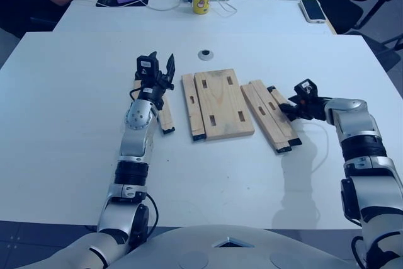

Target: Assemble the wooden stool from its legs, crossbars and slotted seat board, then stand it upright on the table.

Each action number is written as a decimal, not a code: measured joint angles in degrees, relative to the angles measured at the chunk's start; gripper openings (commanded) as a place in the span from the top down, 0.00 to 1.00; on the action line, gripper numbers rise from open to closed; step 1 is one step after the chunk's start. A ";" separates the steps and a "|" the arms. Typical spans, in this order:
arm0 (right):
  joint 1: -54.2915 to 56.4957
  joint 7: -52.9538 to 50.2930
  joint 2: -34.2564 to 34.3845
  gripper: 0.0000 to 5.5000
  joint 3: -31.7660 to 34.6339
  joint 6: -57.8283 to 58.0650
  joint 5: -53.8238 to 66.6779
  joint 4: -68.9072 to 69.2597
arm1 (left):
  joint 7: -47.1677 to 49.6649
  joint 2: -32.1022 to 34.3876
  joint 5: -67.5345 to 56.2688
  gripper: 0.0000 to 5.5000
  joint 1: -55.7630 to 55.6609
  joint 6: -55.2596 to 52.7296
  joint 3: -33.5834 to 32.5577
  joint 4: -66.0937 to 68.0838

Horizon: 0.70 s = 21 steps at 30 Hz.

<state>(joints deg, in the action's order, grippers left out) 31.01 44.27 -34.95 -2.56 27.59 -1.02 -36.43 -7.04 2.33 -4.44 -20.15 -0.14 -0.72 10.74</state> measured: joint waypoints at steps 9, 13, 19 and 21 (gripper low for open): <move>-3.65 -2.28 1.12 0.76 -0.08 7.84 1.85 8.71 | -0.49 0.26 -0.04 0.55 0.00 -0.05 -0.02 0.00; -3.28 -3.32 1.46 0.76 0.08 7.44 2.09 7.69 | -0.61 0.26 -0.10 0.55 0.00 -0.15 -0.09 0.00; -2.29 -12.12 6.04 0.76 5.84 -3.78 4.26 2.26 | -1.72 -0.39 -5.09 0.55 -0.02 -3.04 -2.33 -0.08; -2.13 -12.90 8.71 0.76 8.69 -9.35 7.37 4.44 | -2.70 -1.16 -8.89 0.55 -0.03 -5.54 -3.82 -0.49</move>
<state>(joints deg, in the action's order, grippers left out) 28.87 31.37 -26.24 6.13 18.24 6.35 -31.99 -9.74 1.17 -13.34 -20.17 -5.68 -4.54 10.25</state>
